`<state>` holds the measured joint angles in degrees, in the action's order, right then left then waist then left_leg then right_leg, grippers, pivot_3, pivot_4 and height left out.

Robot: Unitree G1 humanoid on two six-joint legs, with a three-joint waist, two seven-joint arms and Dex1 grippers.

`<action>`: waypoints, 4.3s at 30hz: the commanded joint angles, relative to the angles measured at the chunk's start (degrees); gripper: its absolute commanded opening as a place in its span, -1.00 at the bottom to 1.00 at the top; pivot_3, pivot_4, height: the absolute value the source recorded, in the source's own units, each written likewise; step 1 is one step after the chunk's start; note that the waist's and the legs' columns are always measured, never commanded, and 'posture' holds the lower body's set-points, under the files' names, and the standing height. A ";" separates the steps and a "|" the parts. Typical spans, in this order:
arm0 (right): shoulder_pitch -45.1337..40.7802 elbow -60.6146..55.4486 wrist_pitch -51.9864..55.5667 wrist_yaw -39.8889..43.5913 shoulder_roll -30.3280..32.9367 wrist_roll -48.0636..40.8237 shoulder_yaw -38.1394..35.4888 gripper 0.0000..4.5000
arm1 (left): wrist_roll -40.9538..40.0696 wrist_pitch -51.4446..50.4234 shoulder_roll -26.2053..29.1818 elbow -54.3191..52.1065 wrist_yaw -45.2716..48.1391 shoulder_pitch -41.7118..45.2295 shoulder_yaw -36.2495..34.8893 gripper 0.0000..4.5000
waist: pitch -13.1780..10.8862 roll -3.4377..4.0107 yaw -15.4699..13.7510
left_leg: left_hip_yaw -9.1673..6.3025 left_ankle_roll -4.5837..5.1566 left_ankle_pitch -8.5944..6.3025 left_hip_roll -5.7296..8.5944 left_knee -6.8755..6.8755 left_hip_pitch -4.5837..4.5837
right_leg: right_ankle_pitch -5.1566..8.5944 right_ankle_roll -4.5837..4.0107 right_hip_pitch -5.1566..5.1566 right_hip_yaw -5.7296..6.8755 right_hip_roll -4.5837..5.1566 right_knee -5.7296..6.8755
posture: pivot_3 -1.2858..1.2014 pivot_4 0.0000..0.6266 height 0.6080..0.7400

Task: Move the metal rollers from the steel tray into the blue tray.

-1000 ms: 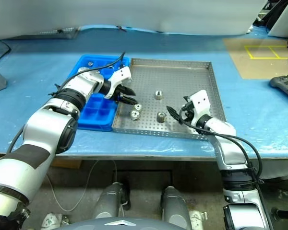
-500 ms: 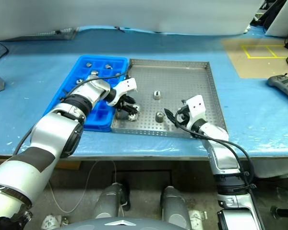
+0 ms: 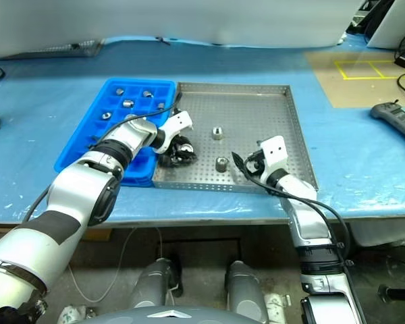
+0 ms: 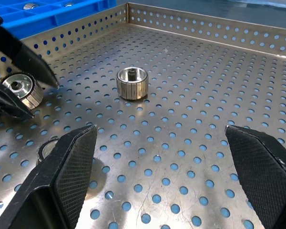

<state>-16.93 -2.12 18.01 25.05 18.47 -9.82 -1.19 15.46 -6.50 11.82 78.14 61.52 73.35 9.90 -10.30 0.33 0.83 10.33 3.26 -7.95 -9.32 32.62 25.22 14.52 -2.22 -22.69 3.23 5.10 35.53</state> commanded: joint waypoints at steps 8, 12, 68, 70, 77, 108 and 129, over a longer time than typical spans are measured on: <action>-2.06 1.23 -2.26 0.77 0.04 1.30 1.57 1.00 | -0.10 -2.17 2.56 -0.86 5.55 -0.37 0.07 -0.16 | 0.00 0.00 0.23 | 0.00 -0.01 0.00 -0.01 -0.04 -0.05 | 0.00 0.00 0.00 -0.02 -0.01 0.01 | -0.25 -0.52 1.00; -2.24 1.34 -2.45 0.90 0.00 1.31 1.51 1.00 | -0.28 -2.16 2.75 -1.00 7.06 -0.35 0.07 -0.16 | 0.00 0.00 0.29 | 0.01 -0.02 0.01 -0.01 -0.08 -0.05 | 0.00 0.00 -0.02 -0.02 -0.02 0.01 | -0.25 -0.52 1.00; -23.86 10.95 17.02 5.80 -11.77 -27.65 -7.98 -0.14 | -40.94 -13.58 -6.13 -13.90 -7.92 -0.42 -32.49 -0.16 | -0.40 0.06 -3.34 | 0.07 -0.07 0.06 0.00 -0.11 0.31 | -0.01 -0.03 -0.44 0.08 0.05 0.22 | -0.10 -0.52 1.00; -23.83 11.11 16.83 5.63 -11.68 -27.24 -8.03 -0.43 | -41.36 -13.90 -6.02 -13.99 -8.04 -0.43 -32.82 -0.16 | -0.40 0.06 -3.35 | 0.07 -0.06 0.06 0.00 -0.10 0.31 | -0.01 -0.03 -0.44 0.09 0.05 0.23 | -0.10 -0.52 1.00; -23.26 10.71 16.11 6.01 -10.61 -24.51 -6.45 -0.46 | -43.73 -16.95 -5.75 -14.67 -7.53 -0.57 -34.06 -0.16 | -0.40 0.06 -3.34 | 0.06 -0.06 0.06 0.00 -0.09 0.31 | -0.01 -0.03 -0.44 0.09 0.05 0.24 | -0.10 -0.52 1.00; -38.39 22.58 -0.68 -4.61 -12.18 -23.10 -12.59 -0.46 | -28.08 22.66 10.55 -18.83 -58.03 -16.48 -31.81 -0.16 | -0.76 -0.07 -4.85 | -0.15 -0.22 0.13 -0.28 0.69 0.78 | -0.05 0.00 -0.86 0.36 -0.03 1.18 | 0.03 -0.52 1.00; -37.53 26.92 -2.31 -0.62 -13.36 -17.18 -8.71 -0.46 | -29.70 0.02 8.78 -51.10 -50.11 -38.71 -25.20 -0.16 | -0.76 -0.08 -6.47 | -0.14 -1.16 0.70 -0.37 0.17 0.56 | -0.15 -0.16 -0.81 0.48 -0.05 1.14 | 0.09 -0.52 1.00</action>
<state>-54.11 26.51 17.07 23.92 5.22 -27.70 -10.60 -15.02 -5.71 19.95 27.94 10.11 34.31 -16.43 -11.07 0.25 -5.64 10.19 2.09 -7.24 -9.68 32.78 25.76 14.36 -2.38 -23.50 3.71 5.05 36.67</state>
